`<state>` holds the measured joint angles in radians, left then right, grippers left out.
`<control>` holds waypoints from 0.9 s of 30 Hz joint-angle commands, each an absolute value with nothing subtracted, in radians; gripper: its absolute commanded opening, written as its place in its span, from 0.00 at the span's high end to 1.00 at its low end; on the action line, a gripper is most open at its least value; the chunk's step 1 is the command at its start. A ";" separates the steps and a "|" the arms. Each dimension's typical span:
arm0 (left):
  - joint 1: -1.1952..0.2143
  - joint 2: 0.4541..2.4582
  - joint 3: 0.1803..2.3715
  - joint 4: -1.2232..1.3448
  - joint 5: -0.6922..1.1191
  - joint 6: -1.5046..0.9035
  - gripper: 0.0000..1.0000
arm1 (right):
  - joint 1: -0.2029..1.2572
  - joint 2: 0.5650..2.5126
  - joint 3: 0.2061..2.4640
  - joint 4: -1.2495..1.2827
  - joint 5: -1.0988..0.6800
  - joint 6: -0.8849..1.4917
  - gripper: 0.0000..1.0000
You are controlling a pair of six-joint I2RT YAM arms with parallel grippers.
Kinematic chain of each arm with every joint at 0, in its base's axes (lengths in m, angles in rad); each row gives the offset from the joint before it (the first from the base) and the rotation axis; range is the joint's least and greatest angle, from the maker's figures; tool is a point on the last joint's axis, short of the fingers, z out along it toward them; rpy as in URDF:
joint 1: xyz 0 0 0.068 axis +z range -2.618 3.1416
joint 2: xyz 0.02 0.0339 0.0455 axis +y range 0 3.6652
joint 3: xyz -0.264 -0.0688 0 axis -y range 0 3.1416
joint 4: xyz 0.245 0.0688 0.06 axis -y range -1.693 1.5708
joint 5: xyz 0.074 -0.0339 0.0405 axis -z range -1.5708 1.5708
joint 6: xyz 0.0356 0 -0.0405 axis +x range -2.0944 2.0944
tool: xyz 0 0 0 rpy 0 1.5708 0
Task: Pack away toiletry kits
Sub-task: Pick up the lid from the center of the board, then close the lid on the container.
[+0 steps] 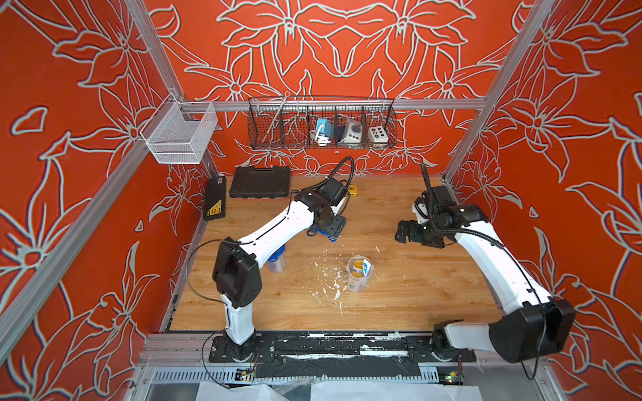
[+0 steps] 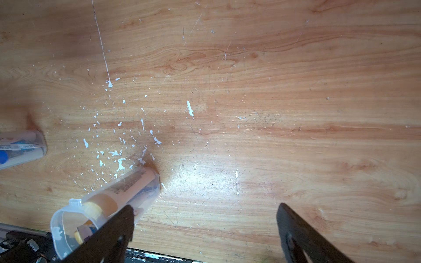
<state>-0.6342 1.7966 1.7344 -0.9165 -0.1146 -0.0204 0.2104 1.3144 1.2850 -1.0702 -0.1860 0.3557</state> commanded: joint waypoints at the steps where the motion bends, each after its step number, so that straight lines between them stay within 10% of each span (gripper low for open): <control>1: -0.652 1.711 1.734 -0.962 -0.056 -0.057 0.33 | 0.201 1.286 1.267 -1.100 -0.173 0.368 0.02; 27: -0.981 1.788 1.770 -1.093 -0.041 -0.224 0.30 | 0.120 1.148 1.148 -1.080 -0.182 0.370 0.02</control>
